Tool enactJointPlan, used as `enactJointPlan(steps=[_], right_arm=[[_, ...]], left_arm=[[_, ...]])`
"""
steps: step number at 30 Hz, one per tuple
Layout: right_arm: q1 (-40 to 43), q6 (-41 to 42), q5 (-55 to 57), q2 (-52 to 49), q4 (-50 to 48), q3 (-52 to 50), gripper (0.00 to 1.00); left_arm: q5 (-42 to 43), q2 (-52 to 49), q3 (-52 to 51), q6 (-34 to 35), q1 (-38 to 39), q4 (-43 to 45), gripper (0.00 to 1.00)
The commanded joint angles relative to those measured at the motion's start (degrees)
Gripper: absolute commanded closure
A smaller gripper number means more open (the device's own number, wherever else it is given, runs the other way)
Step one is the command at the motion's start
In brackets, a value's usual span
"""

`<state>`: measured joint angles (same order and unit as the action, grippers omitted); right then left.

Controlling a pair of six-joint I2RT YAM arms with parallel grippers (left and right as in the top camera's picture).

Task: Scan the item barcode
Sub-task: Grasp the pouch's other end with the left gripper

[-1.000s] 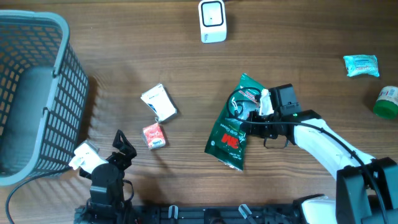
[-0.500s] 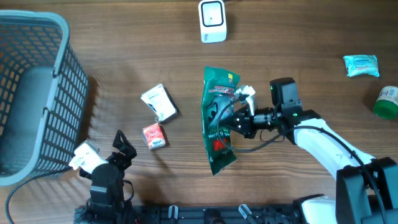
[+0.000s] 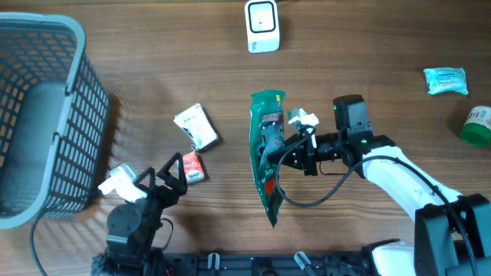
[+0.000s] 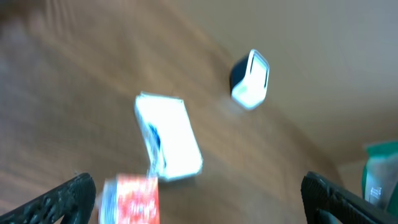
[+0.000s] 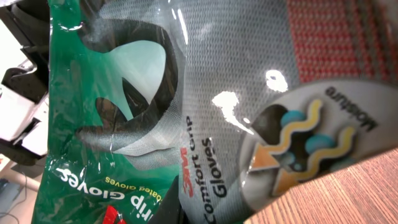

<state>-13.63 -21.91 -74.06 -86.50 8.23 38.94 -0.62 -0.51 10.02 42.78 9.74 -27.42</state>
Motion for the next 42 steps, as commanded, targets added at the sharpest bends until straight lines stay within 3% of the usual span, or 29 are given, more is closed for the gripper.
enactJointPlan(steps=[1,2,3,6,7,8,9,15,17,20,24,30,33,37,39,41,42], right_arm=[[-0.1,1.6,-0.3,-0.4,-0.3,0.8,0.96],[-0.1,2.5,-0.3,-0.4,-0.5,0.8,0.96],[-0.1,3.3,0.2,-0.4,-0.8,0.8,0.95],[-0.1,9.3,5.7,-0.4,-1.9,0.8,0.96],[-0.1,10.4,7.4,-0.4,-1.8,0.8,0.96],[-0.1,10.6,7.9,-0.4,-1.8,0.8,0.96],[-0.1,11.2,7.9,-0.4,-1.8,0.8,0.94],[-0.1,13.1,7.9,-0.4,-2.0,0.8,0.92],[-0.1,13.1,7.9,-0.4,-2.0,0.8,0.92],[-0.1,13.2,7.9,-0.4,-2.0,0.8,0.91],[-0.1,18.5,13.0,-0.4,-2.2,0.8,0.88],[-0.1,22.8,15.9,-0.4,-2.2,0.8,0.88],[-0.1,23.7,16.4,-0.4,-2.1,0.8,0.88],[-0.1,24.0,16.4,-0.4,-1.2,0.8,0.88],[-0.1,24.1,16.4,-0.4,-1.0,0.8,0.88],[-0.1,24.1,16.4,-0.4,-1.0,0.8,0.87],[-0.1,24.1,16.4,-0.4,-1.0,0.8,0.85]], left_arm=[[9.3,0.2,-0.3,1.3,-0.2,-2.3,0.17],[11.9,0.2,-0.3,3.7,-0.2,-0.9,0.01],[15.1,0.2,-0.3,7.9,-0.2,1.3,0.00],[28.3,0.2,-0.3,10.0,-0.2,13.5,0.25],[34.1,0.2,-0.3,9.9,-0.2,19.4,0.24],[37.7,0.2,-0.3,9.2,-0.2,22.4,0.09],[39.8,0.2,-0.3,7.1,-0.2,22.9,0.06],[50.6,-4.4,-0.8,4.1,-0.2,22.6,0.05],[53.3,-7.8,-0.8,3.9,-0.2,26.4,0.10],[54.2,-13.9,-0.8,2.2,0.8,28.2,0.14],[51.9,-25.2,-0.8,2.5,8.6,31.5,0.11],[31.1,-45.3,-0.8,9.4,26.3,46.8,0.11],[27.4,-54.1,-0.8,10.7,29.0,51.3,0.23],[26.9,-65.7,-0.8,11.7,29.0,63.3,0.26],[26.2,-68.3,-0.8,11.6,29.0,70.6,0.32],[25.5,-68.7,-0.8,11.0,29.0,75.6,0.59],[25.4,-68.7,-0.8,10.2,29.0,76.9,0.80]])
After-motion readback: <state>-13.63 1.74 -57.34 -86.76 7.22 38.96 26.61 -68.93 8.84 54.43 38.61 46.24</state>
